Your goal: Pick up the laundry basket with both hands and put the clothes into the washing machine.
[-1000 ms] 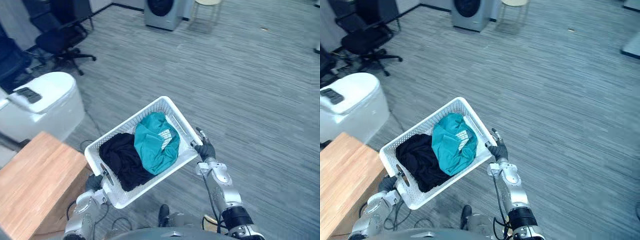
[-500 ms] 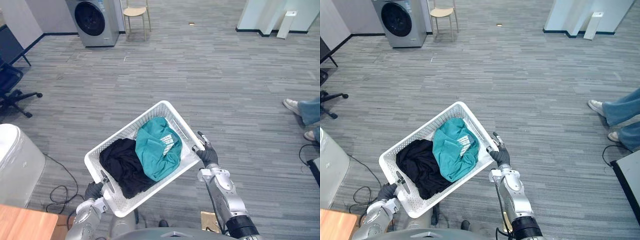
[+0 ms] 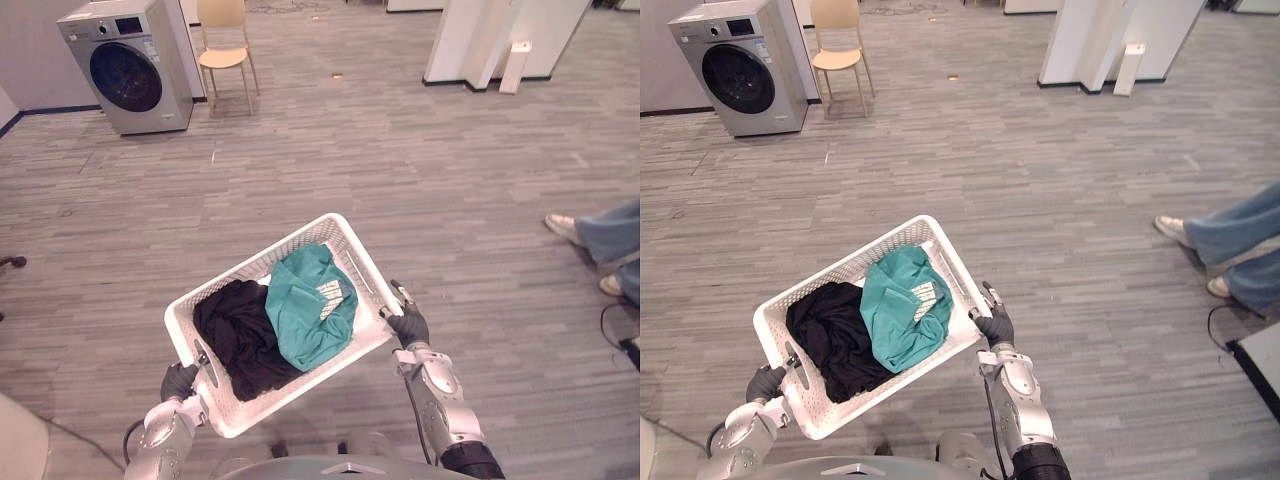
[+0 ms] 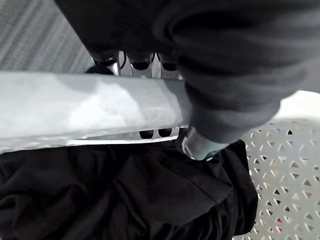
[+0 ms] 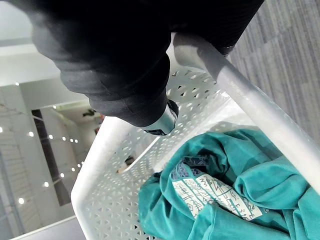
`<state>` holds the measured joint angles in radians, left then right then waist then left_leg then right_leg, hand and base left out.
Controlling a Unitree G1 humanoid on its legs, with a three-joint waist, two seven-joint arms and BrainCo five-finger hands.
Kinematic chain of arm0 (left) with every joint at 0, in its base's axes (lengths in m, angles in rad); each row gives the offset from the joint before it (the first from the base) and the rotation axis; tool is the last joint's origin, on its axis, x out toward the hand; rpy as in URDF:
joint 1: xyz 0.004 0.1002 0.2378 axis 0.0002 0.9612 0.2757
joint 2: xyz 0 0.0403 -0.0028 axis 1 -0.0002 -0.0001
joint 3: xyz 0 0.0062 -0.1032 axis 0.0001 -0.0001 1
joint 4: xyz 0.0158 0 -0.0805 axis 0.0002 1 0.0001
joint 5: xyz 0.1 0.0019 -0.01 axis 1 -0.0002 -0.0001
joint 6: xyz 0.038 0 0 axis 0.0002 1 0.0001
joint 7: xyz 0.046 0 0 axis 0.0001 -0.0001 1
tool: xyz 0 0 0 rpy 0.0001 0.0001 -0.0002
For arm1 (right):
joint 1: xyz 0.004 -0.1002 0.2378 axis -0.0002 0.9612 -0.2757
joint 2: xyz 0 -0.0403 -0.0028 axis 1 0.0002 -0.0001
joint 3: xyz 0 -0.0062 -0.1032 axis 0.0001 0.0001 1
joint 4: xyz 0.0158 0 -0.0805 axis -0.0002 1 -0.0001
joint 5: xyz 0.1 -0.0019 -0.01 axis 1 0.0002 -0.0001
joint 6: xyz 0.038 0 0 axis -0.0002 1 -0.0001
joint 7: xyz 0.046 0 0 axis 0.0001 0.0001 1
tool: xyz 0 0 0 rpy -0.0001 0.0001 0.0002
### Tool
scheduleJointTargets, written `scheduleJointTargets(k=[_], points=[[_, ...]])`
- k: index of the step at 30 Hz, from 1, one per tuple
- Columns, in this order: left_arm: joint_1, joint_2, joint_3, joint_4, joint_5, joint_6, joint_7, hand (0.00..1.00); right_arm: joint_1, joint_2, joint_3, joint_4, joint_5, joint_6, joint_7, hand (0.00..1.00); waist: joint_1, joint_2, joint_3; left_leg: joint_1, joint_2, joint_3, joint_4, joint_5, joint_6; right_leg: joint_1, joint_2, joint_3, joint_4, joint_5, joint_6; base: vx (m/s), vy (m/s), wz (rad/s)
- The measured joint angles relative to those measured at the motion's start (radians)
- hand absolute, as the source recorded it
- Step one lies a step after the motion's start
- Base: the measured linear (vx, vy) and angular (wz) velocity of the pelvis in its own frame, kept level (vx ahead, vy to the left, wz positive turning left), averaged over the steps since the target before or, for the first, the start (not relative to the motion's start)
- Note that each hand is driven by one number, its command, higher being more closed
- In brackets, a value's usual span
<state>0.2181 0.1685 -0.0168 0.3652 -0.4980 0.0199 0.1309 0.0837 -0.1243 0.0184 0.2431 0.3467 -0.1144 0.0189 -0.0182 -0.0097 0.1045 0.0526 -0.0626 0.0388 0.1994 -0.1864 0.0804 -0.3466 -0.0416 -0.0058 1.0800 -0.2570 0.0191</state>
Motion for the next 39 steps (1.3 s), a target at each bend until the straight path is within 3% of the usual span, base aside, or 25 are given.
scheduleJointTargets(k=[2, 4, 6, 7, 8, 9, 10, 11, 12, 13, 15, 18, 20, 21, 23, 25, 26, 27, 28, 29, 30, 32, 34, 36, 39], points=[[-0.017, 0.01, -0.03, -0.001, 0.002, 0.0, 0.0, 1.0, 0.039, 0.007, -0.03, -0.053, 0.002, 0.005, -0.006, 1.0, -0.026, -0.006, 0.011, 0.064, 0.009, -0.037, -0.008, -0.046, -0.009, -0.055, -0.005, -0.038, -0.223, -0.01, 0.011, 0.48, -0.069, 0.5], [-0.033, 0.008, -0.043, -0.003, 0.003, 0.0, 0.0, 1.0, 0.055, 0.017, -0.059, -0.089, 0.002, 0.007, -0.007, 1.0, -0.039, -0.005, 0.011, 0.103, 0.029, -0.052, -0.011, -0.095, -0.027, -0.061, -0.02, -0.076, -0.527, 0.059, 0.009, 0.48, -0.104, 0.31], [-0.064, 0.0, -0.048, -0.003, 0.014, 0.0, -0.001, 1.0, 0.056, 0.016, -0.076, -0.113, 0.002, 0.006, -0.007, 1.0, -0.044, -0.001, 0.01, 0.162, 0.06, -0.071, -0.012, -0.178, -0.051, -0.065, -0.036, -0.093, -0.786, 0.233, 0.006, 0.6, -0.18, 0.16], [-0.065, -0.007, -0.047, -0.002, 0.023, 0.0, -0.001, 1.0, 0.061, 0.014, -0.079, -0.113, 0.002, 0.007, -0.008, 1.0, -0.048, 0.01, 0.0, 0.183, 0.087, -0.075, -0.016, -0.199, -0.052, -0.058, -0.018, -0.105, -0.773, 0.289, 0.009, 0.75, -0.229, 0.22], [-0.065, -0.015, -0.044, 0.002, 0.034, 0.0, -0.001, 1.0, 0.07, 0.019, -0.086, -0.111, 0.002, 0.008, -0.012, 1.0, -0.05, 0.034, -0.011, 0.189, 0.122, -0.096, 0.044, -0.205, -0.064, -0.049, 0.02, -0.116, -0.733, 0.331, -0.034, 0.79, -0.253, 0.23], [-0.066, -0.051, -0.04, 0.004, 0.041, 0.003, 0.0, 1.0, 0.075, 0.025, -0.109, -0.115, 0.002, 0.011, -0.018, 1.0, -0.063, 0.064, -0.003, 0.138, 0.151, -0.125, 0.214, -0.19, -0.084, -0.032, 0.048, -0.145, -0.693, 0.286, -0.062, 0.79, -0.257, 0.19], [-0.065, -0.055, -0.038, 0.004, 0.041, 0.003, 0.0, 1.0, 0.076, 0.026, -0.111, -0.116, 0.002, 0.011, -0.019, 1.0, -0.063, 0.068, -0.001, 0.128, 0.155, -0.127, 0.242, -0.185, -0.09, -0.028, 0.052, -0.147, -0.69, 0.281, -0.064, 0.73, -0.272, -0.05], [-0.05, -0.097, -0.009, 0.003, 0.041, 0.005, 0.0, 1.0, 0.084, 0.023, -0.11, -0.15, 0.002, 0.016, -0.027, 1.0, -0.059, 0.105, 0.021, 0.001, 0.18, -0.15, 0.595, -0.026, -0.161, 0.044, 0.103, -0.147, -0.675, 0.23, -0.099, 0.73, -0.216, -0.44], [-0.03, -0.125, 0.003, -0.006, 0.04, 0.005, 0.0, 1.0, 0.101, 0.016, -0.099, -0.191, 0.002, 0.015, -0.029, 1.0, -0.035, 0.131, 0.03, -0.099, 0.192, -0.169, 0.865, 0.1, -0.186, 0.116, 0.143, -0.135, -0.693, 0.197, -0.117, 0.73, -0.187, -0.56], [-0.018, -0.131, 0.004, -0.017, 0.04, 0.005, 0.0, 1.0, 0.109, 0.015, -0.1, -0.201, 0.002, 0.012, -0.031, 1.0, -0.029, 0.134, 0.034, -0.143, 0.187, -0.176, 0.977, 0.102, -0.184, 0.157, 0.16, -0.122, -0.707, 0.182, -0.124, 0.82, -0.135, -0.73], [0.023, -0.134, 0.006, -0.06, 0.04, 0.005, -0.001, 1.0, 0.117, 0.016, -0.091, -0.224, 0.002, 0.012, -0.033, 1.0, 0.01, 0.108, 0.05, -0.286, 0.18, -0.127, 1.164, 0.057, -0.14, 0.315, 0.178, -0.044, -0.765, 0.13, -0.139, 0.73, -0.114, -0.74], [0.055, -0.139, 0.024, -0.093, 0.039, 0.004, -0.005, 1.0, 0.12, 0.013, -0.069, -0.25, 0.002, 0.011, -0.045, 1.0, 0.043, 0.097, 0.048, -0.409, 0.205, -0.052, 1.014, -0.001, -0.09, 0.399, 0.173, 0.037, -0.793, 0.068, -0.144, 0.46, -0.023, -0.79], [0.074, -0.144, 0.024, -0.104, 0.039, 0.004, -0.006, 1.0, 0.117, -0.008, -0.067, -0.249, 0.001, 0.013, -0.045, 1.0, 0.06, 0.111, 0.028, -0.44, 0.169, -0.033, 0.567, -0.022, -0.112, 0.444, 0.155, 0.1, -0.789, -0.01, -0.141, 0.52, 0.141, -0.72], [0.083, -0.147, 0.025, -0.112, 0.039, 0.004, -0.006, 1.0, 0.116, -0.011, -0.062, -0.248, 0.001, 0.014, -0.045, 1.0, 0.061, 0.113, 0.025, -0.431, 0.158, -0.034, 0.445, -0.012, -0.114, 0.457, 0.148, 0.114, -0.787, -0.028, -0.138, 0.59, 0.212, -0.65], [0.098, -0.155, 0.038, -0.126, 0.042, 0.004, -0.006, 1.0, 0.11, -0.011, -0.056, -0.24, 0.0, 0.014, -0.043, 1.0, 0.076, 0.105, 0.011, -0.418, 0.134, -0.027, 0.088, 0.073, -0.11, 0.51, 0.113, 0.171, -0.77, -0.1, -0.094, 0.72, 0.285, -0.69], [0.11, -0.153, 0.038, -0.126, 0.048, 0.006, -0.006, 1.0, 0.103, -0.009, -0.053, -0.212, 0.0, 0.019, -0.043, 1.0, 0.085, 0.071, -0.021, -0.423, 0.115, 0.042, 0.065, 0.175, -0.117, 0.556, 0.056, 0.211, -0.759, -0.155, -0.04, 0.8, 0.335, -0.64], [0.126, -0.154, 0.036, -0.114, 0.049, 0.006, -0.005, 1.0, 0.103, -0.008, -0.051, -0.179, 0.0, 0.022, -0.04, 1.0, 0.092, 0.046, -0.07, -0.414, 0.081, 0.083, 0.068, 0.301, -0.079, 0.537, 0.022, 0.242, -0.671, -0.174, -0.005, 0.8, 0.31, -0.37], [0.125, -0.146, 0.037, -0.102, 0.05, 0.006, -0.004, 1.0, 0.102, 0.0, -0.055, -0.155, -0.001, 0.022, -0.04, 1.0, 0.082, 0.006, -0.086, -0.4, 0.045, 0.102, 0.084, 0.275, -0.063, 0.513, -0.011, 0.251, -0.591, -0.175, 0.018, 0.81, 0.295, 0.05], [0.105, -0.147, 0.037, -0.09, 0.054, 0.008, 0.002, 1.0, 0.094, 0.003, -0.071, -0.124, -0.001, 0.024, -0.038, 1.0, 0.068, -0.024, -0.076, -0.362, 0.002, 0.098, 0.117, 0.218, -0.028, 0.456, -0.024, 0.254, -0.397, -0.09, 0.142, 0.6, 0.217, 0.47], [0.08, -0.133, 0.034, -0.072, 0.071, 0.013, 0.004, 1.0, 0.089, 0.019, -0.082, -0.102, -0.001, 0.028, -0.028, 1.0, 0.063, -0.044, -0.061, -0.303, -0.021, 0.086, 0.126, 0.164, -0.01, 0.384, -0.003, 0.263, -0.174, 0.111, 0.246, 0.7, 0.249, 0.46], [0.073, -0.131, 0.023, -0.064, 0.071, 0.017, 0.009, 1.0, 0.09, 0.027, -0.082, -0.103, -0.003, 0.03, -0.026, 1.0, 0.054, -0.049, -0.051, -0.267, -0.031, 0.07, 0.125, 0.142, -0.006, 0.347, 0.011, 0.265, -0.065, 0.18, 0.261, 0.65, 0.23, 0.41], [0.068, -0.108, 0.009, -0.061, 0.071, 0.02, 0.016, 1.0, 0.102, 0.037, -0.084, -0.106, -0.024, 0.03, -0.021, 1.0, 0.029, -0.034, -0.03, -0.144, -0.036, 0.025, 0.108, 0.092, 0.014, 0.211, 0.085, 0.236, 0.231, 0.18, 0.21, 0.63, 0.175, 0.61], [0.047, -0.104, 0.006, -0.061, 0.073, 0.02, 0.016, 1.0, 0.12, 0.039, -0.105, -0.114, -0.023, 0.017, -0.007, 1.0, -0.001, 0.0, -0.01, -0.03, -0.028, -0.044, 0.035, 0.081, 0.024, 0.07, 0.084, 0.139, 0.267, 0.125, 0.109, 0.51, 0.106, 0.82], [0.026, -0.099, 0.003, -0.068, 0.073, 0.02, 0.016, 1.0, 0.122, 0.053, -0.113, -0.148, -0.024, 0.014, -0.008, 1.0, -0.008, 0.001, 0.005, 0.045, -0.035, -0.067, -0.015, 0.046, 0.009, -0.05, -0.002, 0.059, 0.073, 0.08, 0.04, 0.41, 0.019, 0.4], [0.024, -0.098, 0.006, -0.085, 0.073, 0.02, 0.016, 1.0, 0.162, 0.09, -0.131, -0.2, -0.032, 0.016, -0.009, 1.0, -0.003, 0.006, 0.012, 0.091, -0.022, -0.098, 0.021, -0.046, 0.001, -0.026, -0.021, 0.029, -0.38, 0.091, 0.048, 0.39, -0.083, 0.3]])
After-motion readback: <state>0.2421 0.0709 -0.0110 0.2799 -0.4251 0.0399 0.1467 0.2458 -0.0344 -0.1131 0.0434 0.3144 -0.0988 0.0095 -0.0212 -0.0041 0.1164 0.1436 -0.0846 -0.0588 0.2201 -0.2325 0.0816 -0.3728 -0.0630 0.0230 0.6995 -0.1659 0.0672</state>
